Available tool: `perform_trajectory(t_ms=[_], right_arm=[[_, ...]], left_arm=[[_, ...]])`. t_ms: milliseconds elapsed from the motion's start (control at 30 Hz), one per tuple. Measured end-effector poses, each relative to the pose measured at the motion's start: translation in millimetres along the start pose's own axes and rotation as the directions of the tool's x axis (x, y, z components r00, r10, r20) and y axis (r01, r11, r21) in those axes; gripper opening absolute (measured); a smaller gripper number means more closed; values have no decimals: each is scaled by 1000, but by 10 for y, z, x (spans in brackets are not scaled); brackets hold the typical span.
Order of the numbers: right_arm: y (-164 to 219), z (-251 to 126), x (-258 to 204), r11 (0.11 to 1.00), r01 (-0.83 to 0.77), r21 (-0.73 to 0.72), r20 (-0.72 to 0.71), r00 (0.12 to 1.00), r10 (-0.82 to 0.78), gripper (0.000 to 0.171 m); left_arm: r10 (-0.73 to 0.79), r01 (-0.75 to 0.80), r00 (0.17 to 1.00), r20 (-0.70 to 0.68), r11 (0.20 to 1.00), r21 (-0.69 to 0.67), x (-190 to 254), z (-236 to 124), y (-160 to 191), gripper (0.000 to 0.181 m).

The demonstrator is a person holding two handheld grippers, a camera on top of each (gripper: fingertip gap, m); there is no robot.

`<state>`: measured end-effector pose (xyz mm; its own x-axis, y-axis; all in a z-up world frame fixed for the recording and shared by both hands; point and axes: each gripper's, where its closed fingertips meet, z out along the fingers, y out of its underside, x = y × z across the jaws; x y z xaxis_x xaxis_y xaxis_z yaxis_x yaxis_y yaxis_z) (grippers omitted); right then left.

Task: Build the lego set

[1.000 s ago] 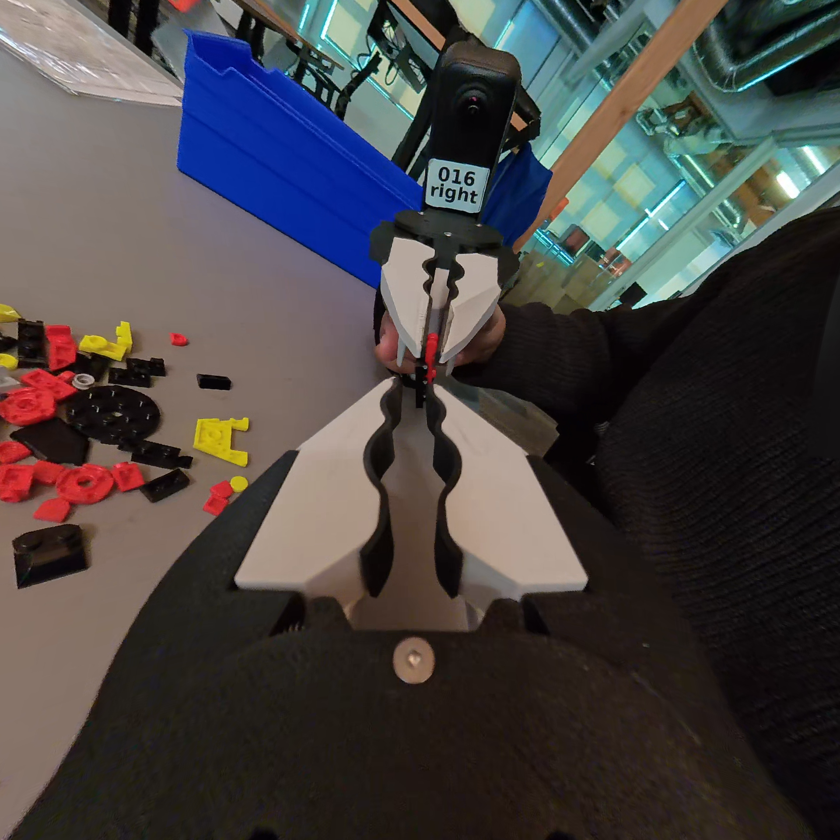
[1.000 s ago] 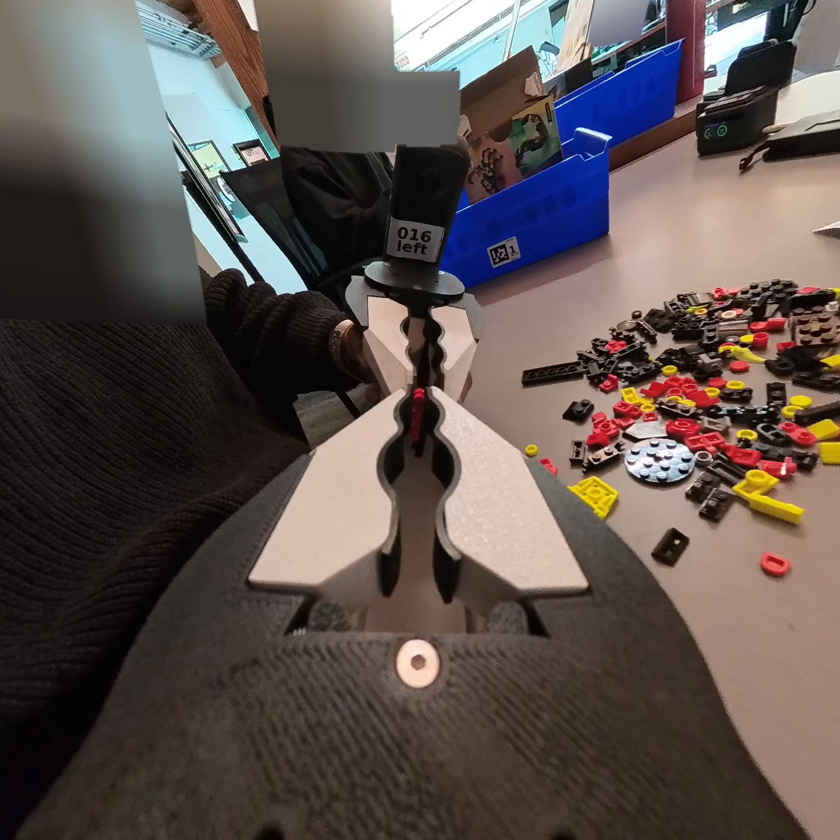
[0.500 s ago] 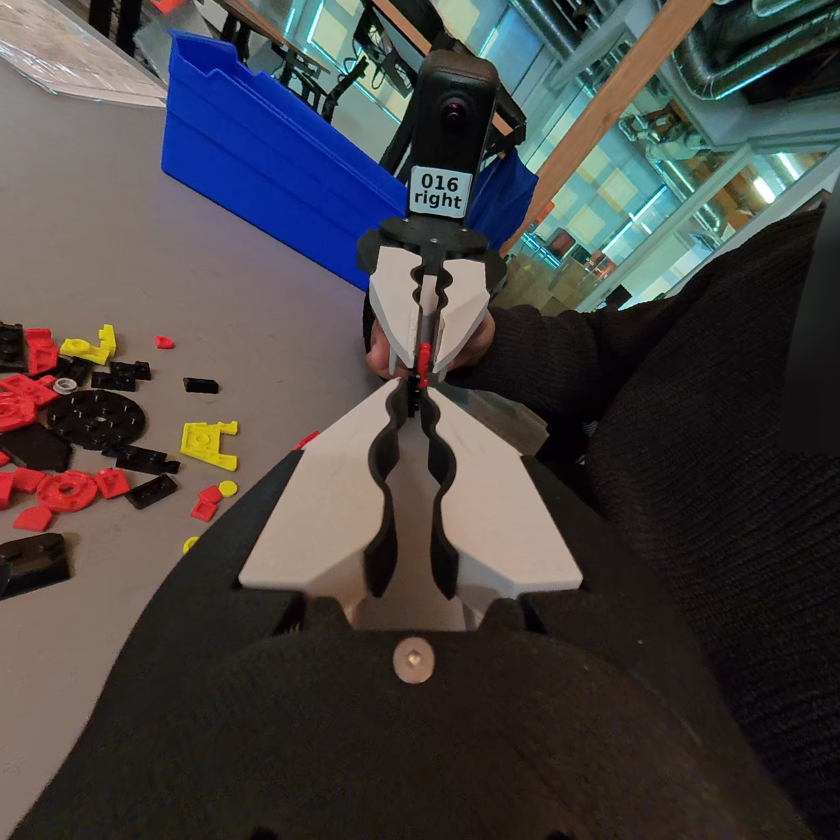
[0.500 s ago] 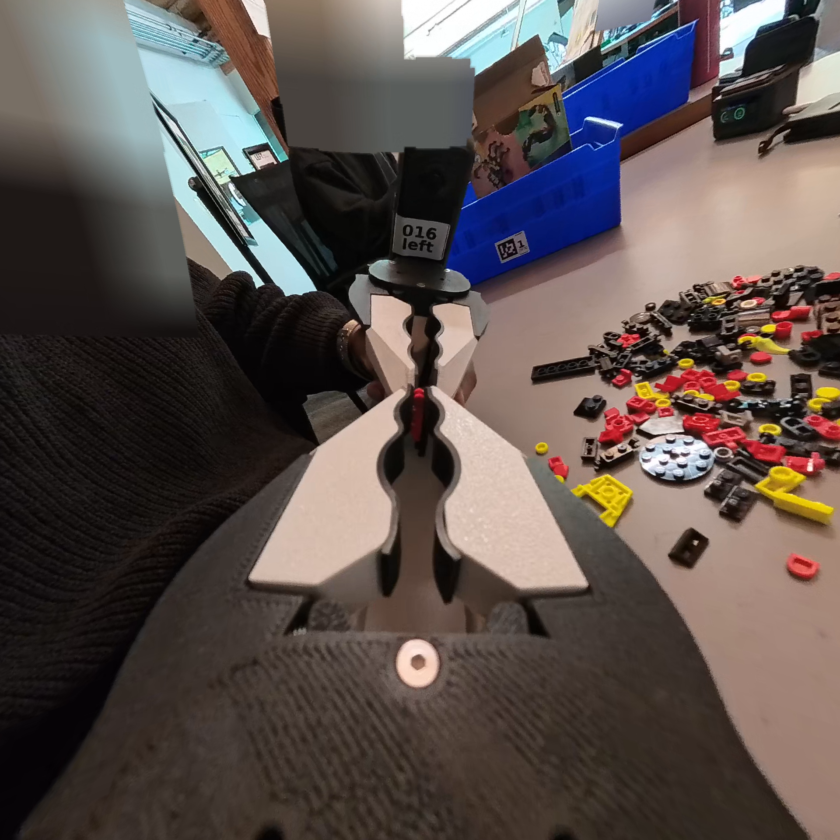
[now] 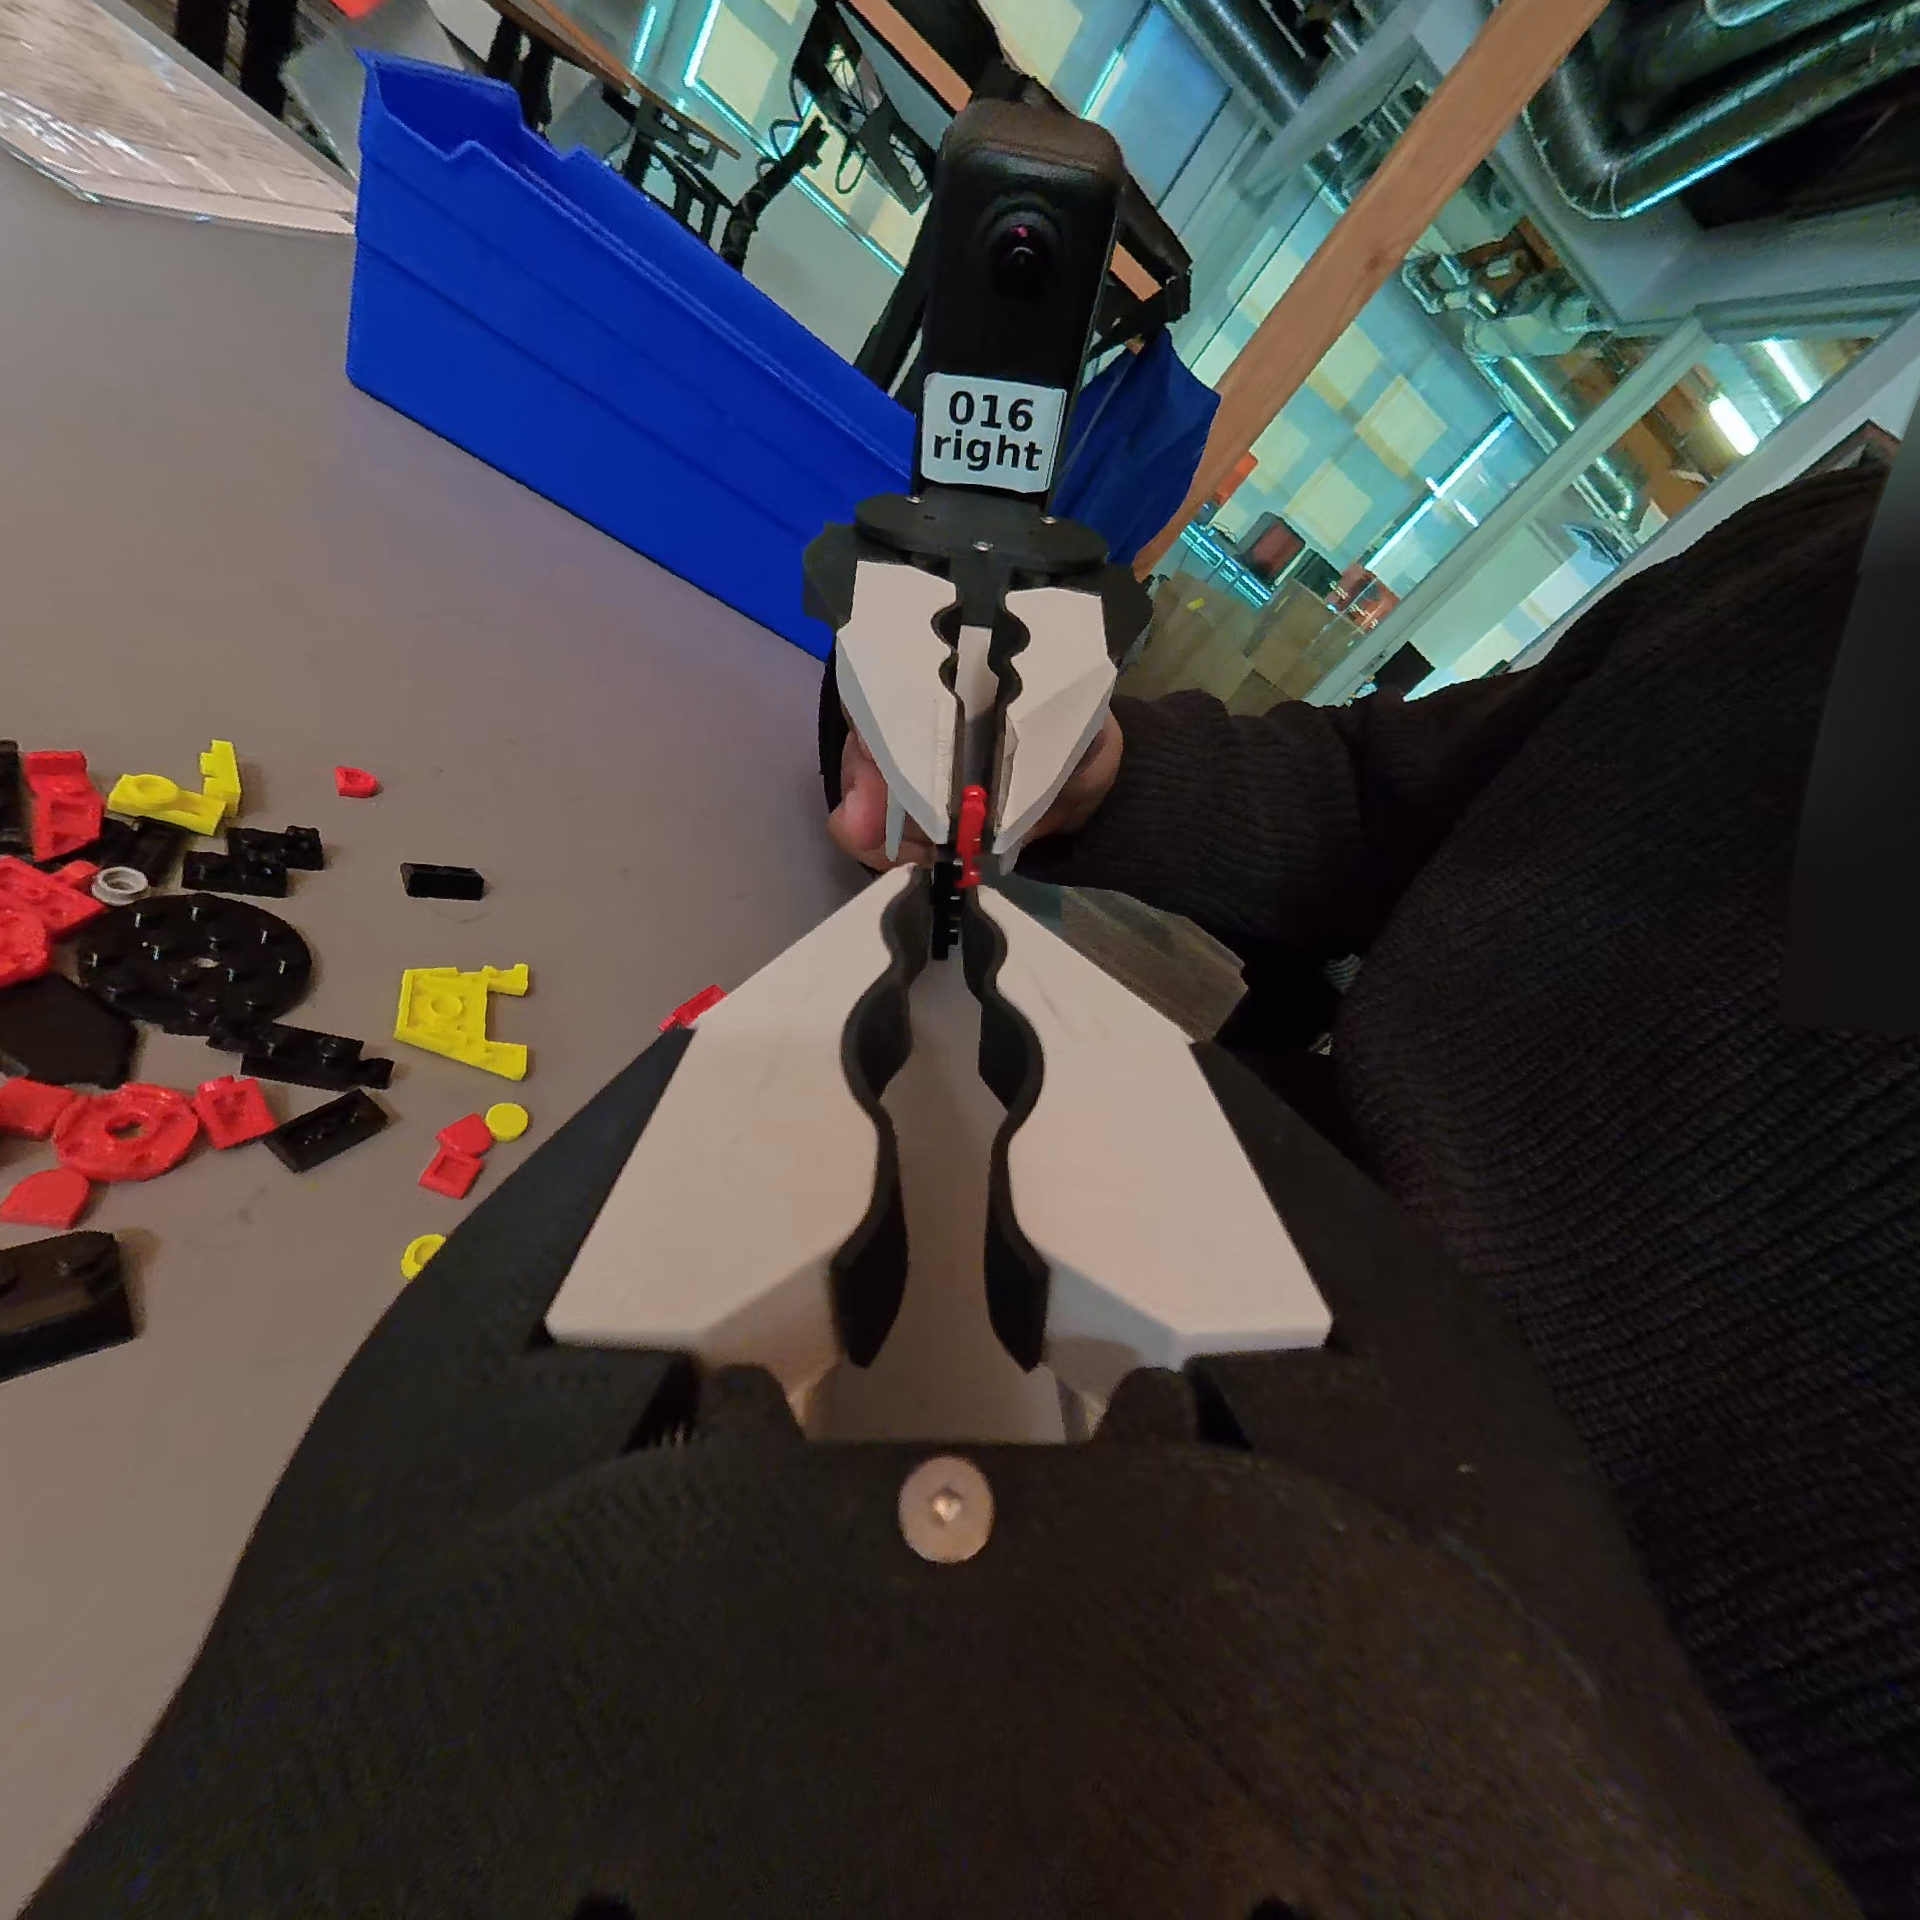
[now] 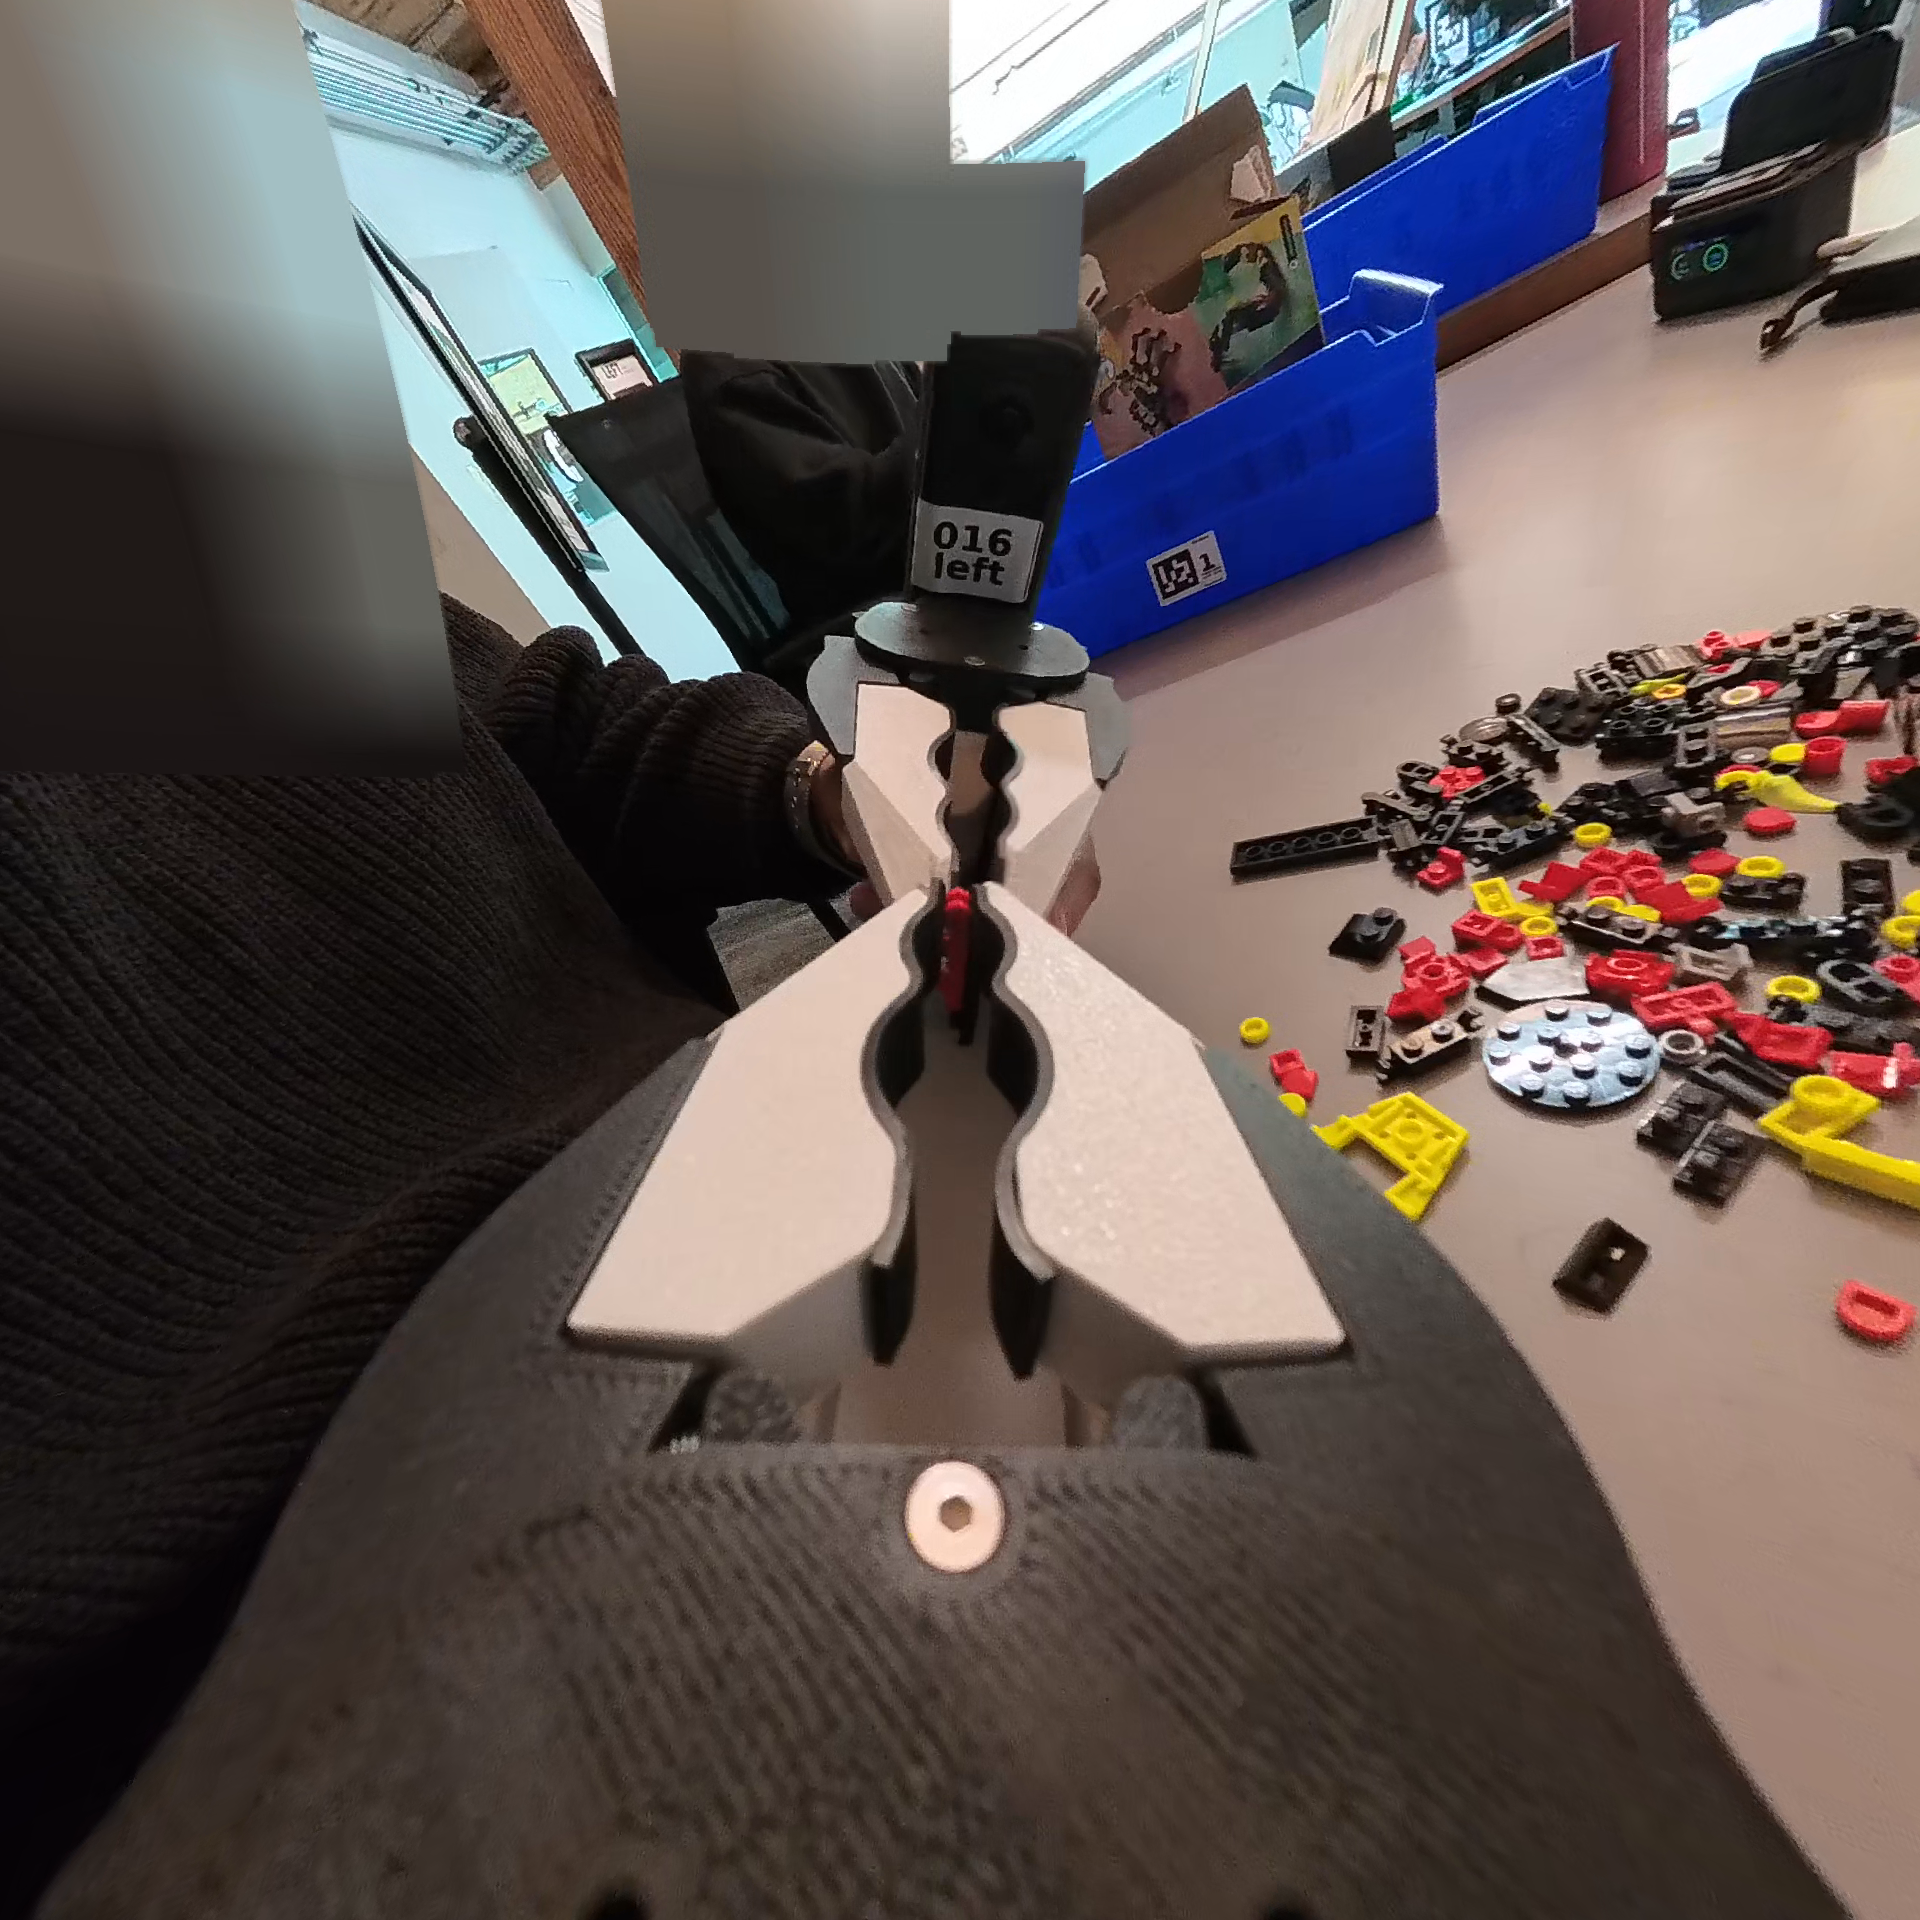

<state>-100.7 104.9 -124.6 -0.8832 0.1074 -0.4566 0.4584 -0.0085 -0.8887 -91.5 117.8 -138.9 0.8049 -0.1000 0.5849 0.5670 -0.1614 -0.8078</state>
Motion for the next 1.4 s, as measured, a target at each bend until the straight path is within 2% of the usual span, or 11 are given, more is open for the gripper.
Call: perform_trajectory(t_ms=[1133,1400], right_arm=[[5,0,-13,1000,-2,-3,12,1000,2,2],[-18,-17,47,1000,-8,4,-11,1000,8,2]], left_arm=[[-7,7,1000,-15,1000,0,12,-5,-3,2],[-28,27,999,31,999,18,-71,3,-29,0]])
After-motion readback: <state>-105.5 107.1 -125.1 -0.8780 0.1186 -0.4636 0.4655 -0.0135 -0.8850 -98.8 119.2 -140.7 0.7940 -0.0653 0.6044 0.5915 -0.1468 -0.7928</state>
